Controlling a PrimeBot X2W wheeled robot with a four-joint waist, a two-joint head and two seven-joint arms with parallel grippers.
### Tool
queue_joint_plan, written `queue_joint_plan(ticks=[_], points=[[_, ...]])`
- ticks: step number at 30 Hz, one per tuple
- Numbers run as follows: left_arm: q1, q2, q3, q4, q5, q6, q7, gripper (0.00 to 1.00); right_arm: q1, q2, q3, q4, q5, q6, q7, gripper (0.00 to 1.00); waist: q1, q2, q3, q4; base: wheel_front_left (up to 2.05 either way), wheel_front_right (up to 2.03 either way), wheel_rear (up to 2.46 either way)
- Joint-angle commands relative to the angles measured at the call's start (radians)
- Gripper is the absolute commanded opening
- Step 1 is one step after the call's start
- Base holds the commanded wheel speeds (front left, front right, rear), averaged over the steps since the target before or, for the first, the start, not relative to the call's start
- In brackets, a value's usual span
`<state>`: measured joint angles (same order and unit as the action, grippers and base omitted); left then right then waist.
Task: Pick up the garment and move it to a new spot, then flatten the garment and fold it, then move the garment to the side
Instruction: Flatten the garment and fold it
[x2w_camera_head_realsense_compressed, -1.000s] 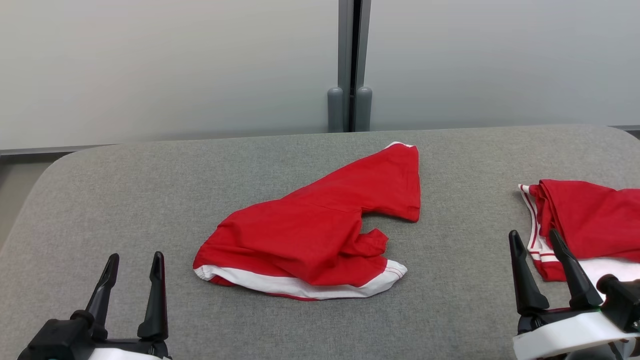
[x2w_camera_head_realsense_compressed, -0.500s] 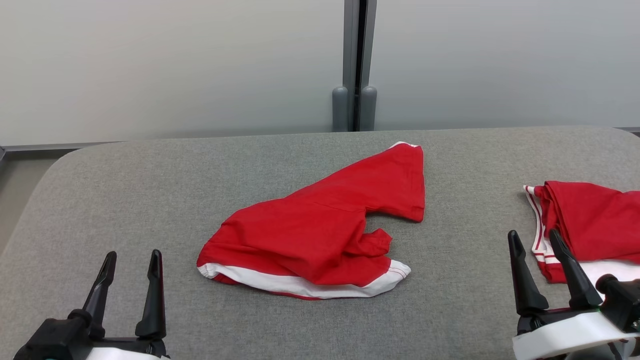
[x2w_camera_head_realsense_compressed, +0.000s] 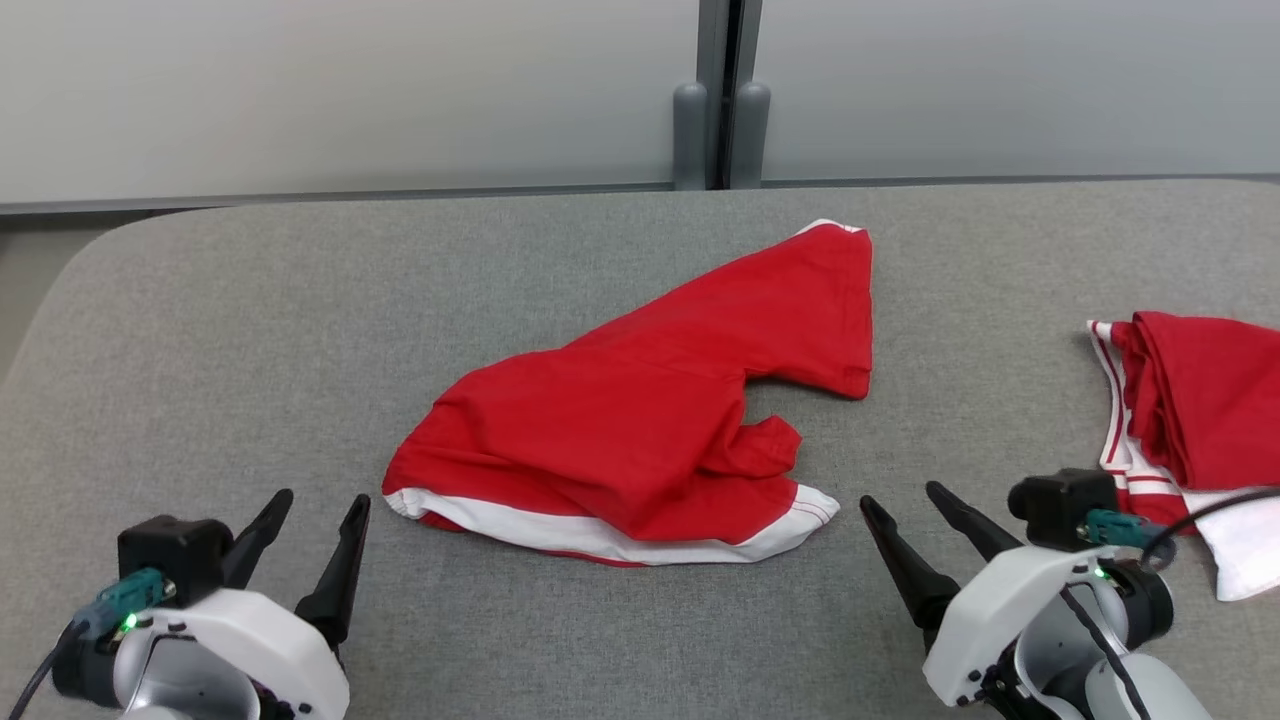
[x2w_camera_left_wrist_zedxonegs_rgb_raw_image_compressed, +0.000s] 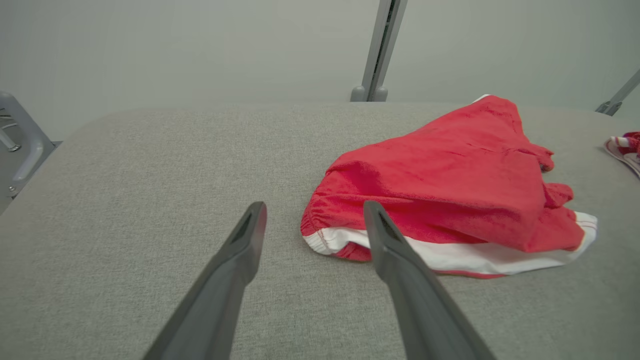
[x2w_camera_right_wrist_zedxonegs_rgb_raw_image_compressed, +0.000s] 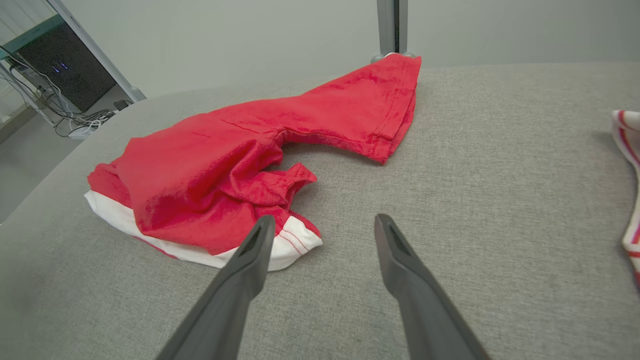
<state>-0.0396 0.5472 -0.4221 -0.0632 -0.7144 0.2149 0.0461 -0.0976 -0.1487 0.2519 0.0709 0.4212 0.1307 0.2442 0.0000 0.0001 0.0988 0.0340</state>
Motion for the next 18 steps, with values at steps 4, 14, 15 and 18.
queue_joint_plan(ticks=[4,14,15,18], points=[[-0.1,-0.011,-0.028,0.089,-0.035,-0.072,0.057,1.0,-0.086,-0.007,0.043,0.082,0.045,0.001,0.07,1.0,0.0,-0.0001,0.079,0.023,0.0,0.0,0.0],[-0.269,-0.059,-0.101,0.282,-0.069,-0.22,0.137,1.0,-0.193,0.014,0.104,0.203,0.078,0.001,0.103,1.0,0.0,-0.0001,0.15,0.053,0.0,0.0,0.0],[-0.281,-0.064,-0.107,0.297,-0.071,-0.232,0.143,1.0,-0.198,0.016,0.11,0.21,0.082,0.001,0.103,1.0,0.0,-0.0001,0.156,0.055,0.0,0.0,0.0],[-0.318,-0.079,-0.121,0.343,-0.075,-0.26,0.152,1.0,-0.212,0.02,0.127,0.231,0.086,0.001,0.097,1.0,0.0,-0.0001,0.17,0.058,0.0,0.0,0.0]])
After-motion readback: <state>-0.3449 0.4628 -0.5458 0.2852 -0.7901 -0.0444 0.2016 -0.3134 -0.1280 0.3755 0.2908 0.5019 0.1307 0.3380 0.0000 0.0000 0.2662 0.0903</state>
